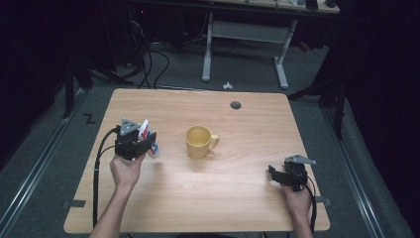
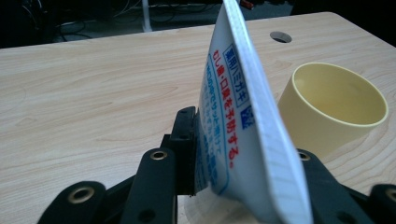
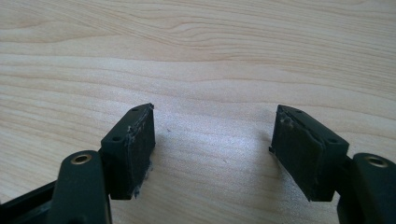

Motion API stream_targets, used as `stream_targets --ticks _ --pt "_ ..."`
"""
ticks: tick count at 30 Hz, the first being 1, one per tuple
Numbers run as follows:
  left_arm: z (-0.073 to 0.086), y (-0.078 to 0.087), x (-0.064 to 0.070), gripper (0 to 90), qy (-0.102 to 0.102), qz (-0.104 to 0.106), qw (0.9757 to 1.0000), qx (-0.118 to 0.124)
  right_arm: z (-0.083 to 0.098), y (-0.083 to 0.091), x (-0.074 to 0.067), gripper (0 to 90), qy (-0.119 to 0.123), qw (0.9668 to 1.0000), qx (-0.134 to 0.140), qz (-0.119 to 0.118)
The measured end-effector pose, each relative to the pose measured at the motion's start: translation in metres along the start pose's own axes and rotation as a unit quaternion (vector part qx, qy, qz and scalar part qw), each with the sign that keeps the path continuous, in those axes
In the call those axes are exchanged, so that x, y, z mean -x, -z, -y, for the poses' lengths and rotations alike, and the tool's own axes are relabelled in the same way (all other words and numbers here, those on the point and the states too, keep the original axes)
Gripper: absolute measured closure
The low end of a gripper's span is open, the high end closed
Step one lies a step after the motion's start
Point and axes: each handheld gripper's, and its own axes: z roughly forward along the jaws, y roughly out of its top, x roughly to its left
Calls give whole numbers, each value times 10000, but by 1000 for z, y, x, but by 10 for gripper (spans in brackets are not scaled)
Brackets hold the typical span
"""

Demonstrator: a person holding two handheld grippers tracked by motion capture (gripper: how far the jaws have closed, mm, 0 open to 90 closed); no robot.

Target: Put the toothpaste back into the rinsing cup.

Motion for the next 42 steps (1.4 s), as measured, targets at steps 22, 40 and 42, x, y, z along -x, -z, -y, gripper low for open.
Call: stream_targets --ticks 22,40,42 --pt "-14 1 15 684 -216 188 9996 47 0 0 0 302 0 10000 -1 -1" --pt "-30 0 25 684 -242 484 9984 136 0 0 0 302 5 10000 -1 -1" --pt "-33 0 26 684 -253 516 9982 149 0 0 0 302 4 10000 -1 0"
